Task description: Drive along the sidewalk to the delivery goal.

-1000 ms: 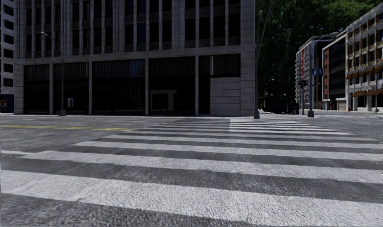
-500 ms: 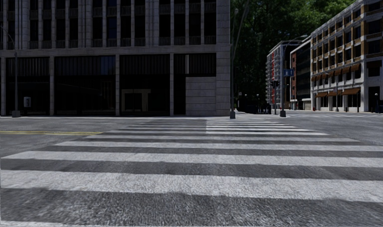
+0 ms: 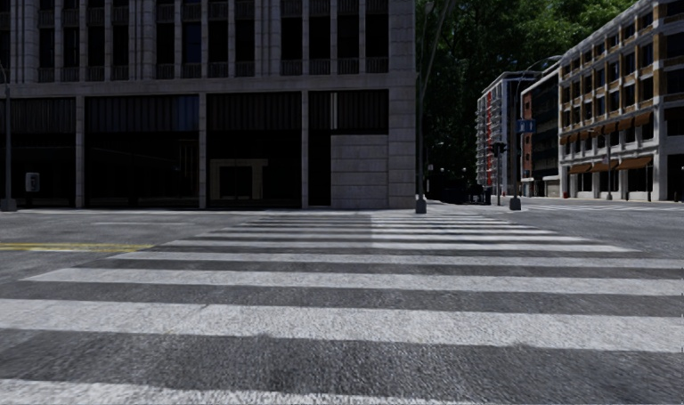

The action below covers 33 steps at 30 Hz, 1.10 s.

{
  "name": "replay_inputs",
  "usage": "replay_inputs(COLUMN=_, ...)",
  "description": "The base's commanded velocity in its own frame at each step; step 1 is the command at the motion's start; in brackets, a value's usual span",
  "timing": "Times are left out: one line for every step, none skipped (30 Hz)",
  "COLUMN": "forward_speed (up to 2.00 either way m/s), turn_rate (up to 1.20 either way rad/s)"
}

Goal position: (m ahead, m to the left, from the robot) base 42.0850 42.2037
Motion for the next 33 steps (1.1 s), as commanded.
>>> replay_inputs(forward_speed=2.00, turn_rate=0.00)
replay_inputs(forward_speed=2.00, turn_rate=0.00)
replay_inputs(forward_speed=2.00, turn_rate=0.00)
replay_inputs(forward_speed=2.00, turn_rate=0.00)
replay_inputs(forward_speed=2.00, turn_rate=0.00)
replay_inputs(forward_speed=2.00, turn_rate=0.00)
replay_inputs(forward_speed=2.00, turn_rate=0.00)
replay_inputs(forward_speed=2.00, turn_rate=0.00)
replay_inputs(forward_speed=2.00, turn_rate=0.00)
replay_inputs(forward_speed=2.00, turn_rate=0.00)
replay_inputs(forward_speed=2.00, turn_rate=0.00)
replay_inputs(forward_speed=2.00, turn_rate=0.00)
replay_inputs(forward_speed=2.00, turn_rate=0.00)
replay_inputs(forward_speed=2.00, turn_rate=0.00)
replay_inputs(forward_speed=2.00, turn_rate=0.00)
replay_inputs(forward_speed=2.00, turn_rate=0.00)
replay_inputs(forward_speed=2.00, turn_rate=0.00)
replay_inputs(forward_speed=2.00, turn_rate=0.00)
replay_inputs(forward_speed=2.00, turn_rate=0.00)
replay_inputs(forward_speed=2.00, turn_rate=0.00)
replay_inputs(forward_speed=2.00, turn_rate=0.00)
replay_inputs(forward_speed=2.00, turn_rate=0.00)
replay_inputs(forward_speed=2.00, turn_rate=0.00)
replay_inputs(forward_speed=2.00, turn_rate=0.00)
replay_inputs(forward_speed=2.00, turn_rate=0.00)
replay_inputs(forward_speed=2.00, turn_rate=0.00)
replay_inputs(forward_speed=2.00, turn_rate=0.00)
replay_inputs(forward_speed=2.00, turn_rate=0.00)
replay_inputs(forward_speed=2.00, turn_rate=0.00)
replay_inputs(forward_speed=2.00, turn_rate=0.00)
replay_inputs(forward_speed=2.00, turn_rate=0.00)
replay_inputs(forward_speed=2.00, turn_rate=0.00)
replay_inputs(forward_speed=2.00, turn_rate=0.00)
